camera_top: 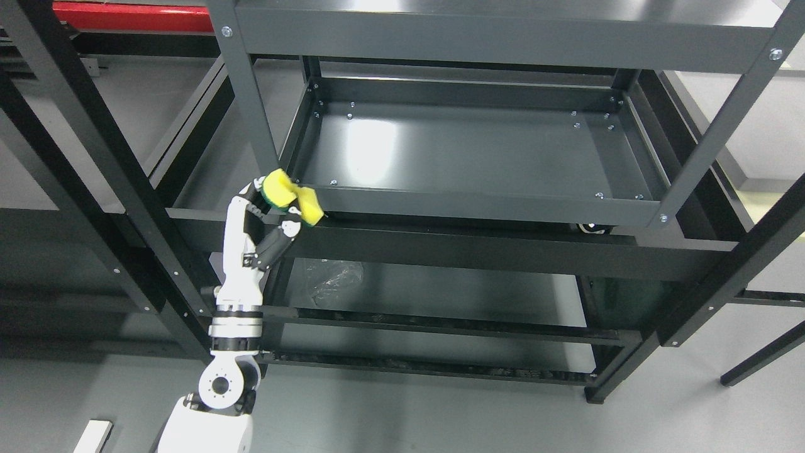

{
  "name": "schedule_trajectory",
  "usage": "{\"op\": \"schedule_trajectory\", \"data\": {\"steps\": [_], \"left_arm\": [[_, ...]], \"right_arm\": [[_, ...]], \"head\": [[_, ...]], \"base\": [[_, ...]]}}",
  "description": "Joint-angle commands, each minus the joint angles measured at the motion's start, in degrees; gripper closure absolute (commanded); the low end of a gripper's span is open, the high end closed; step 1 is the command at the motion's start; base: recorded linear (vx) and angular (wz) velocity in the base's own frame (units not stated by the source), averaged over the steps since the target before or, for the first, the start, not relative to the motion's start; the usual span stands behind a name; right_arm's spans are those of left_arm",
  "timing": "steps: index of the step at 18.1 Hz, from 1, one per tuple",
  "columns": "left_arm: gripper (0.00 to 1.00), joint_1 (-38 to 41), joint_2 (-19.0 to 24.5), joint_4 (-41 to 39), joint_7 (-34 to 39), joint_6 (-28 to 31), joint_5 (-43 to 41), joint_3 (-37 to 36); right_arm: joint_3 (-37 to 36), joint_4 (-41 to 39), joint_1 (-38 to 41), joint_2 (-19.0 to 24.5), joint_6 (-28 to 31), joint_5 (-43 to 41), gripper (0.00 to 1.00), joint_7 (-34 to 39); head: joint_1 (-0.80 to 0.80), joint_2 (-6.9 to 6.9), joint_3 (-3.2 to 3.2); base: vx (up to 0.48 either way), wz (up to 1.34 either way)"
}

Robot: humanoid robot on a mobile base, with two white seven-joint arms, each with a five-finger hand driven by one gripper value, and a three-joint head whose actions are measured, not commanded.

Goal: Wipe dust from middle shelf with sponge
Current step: 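Lower the left hand holding the sponge out from the shelf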

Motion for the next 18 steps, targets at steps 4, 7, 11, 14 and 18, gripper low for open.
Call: {"op": "schedule_trajectory", "data": {"steps": [4, 7, 11, 14, 18], "left_arm": [[1.0, 7.5, -0.1, -22.1, 0.4, 13.5, 4.9, 5.5], [1.0, 7.3, -0.1, -24.4, 1.3, 16.6, 5.0, 3.7], [1.0, 7.1, -0.1, -24.8, 1.7, 16.2, 5.0, -0.1], [1.0, 7.1, -0.1, -24.9, 1.7, 15.6, 5.1, -0.4], [1.0, 7.1, -0.1, -25.0, 1.7, 15.6, 5.0, -0.4]], "right_arm": [[0.0, -1.0, 0.0, -1.0, 4.2, 0.0, 0.0, 0.0], [0.0, -1.0, 0.0, -1.0, 4.2, 0.0, 0.0, 0.0], [0.0, -1.0, 0.0, -1.0, 4.2, 0.0, 0.0, 0.0], [0.0, -1.0, 0.0, -1.0, 4.3, 0.0, 0.0, 0.0], [0.0, -1.0, 0.0, -1.0, 4.2, 0.0, 0.0, 0.0]], "head": [[0.0, 0.0, 0.0], [0.0, 0.0, 0.0], [0.0, 0.0, 0.0], [0.0, 0.0, 0.0], [0.0, 0.0, 0.0]], "base": [[0.003, -0.01], [0.0, 0.0], [0.003, 0.09], [-0.002, 0.2], [0.019, 0.2]]}}
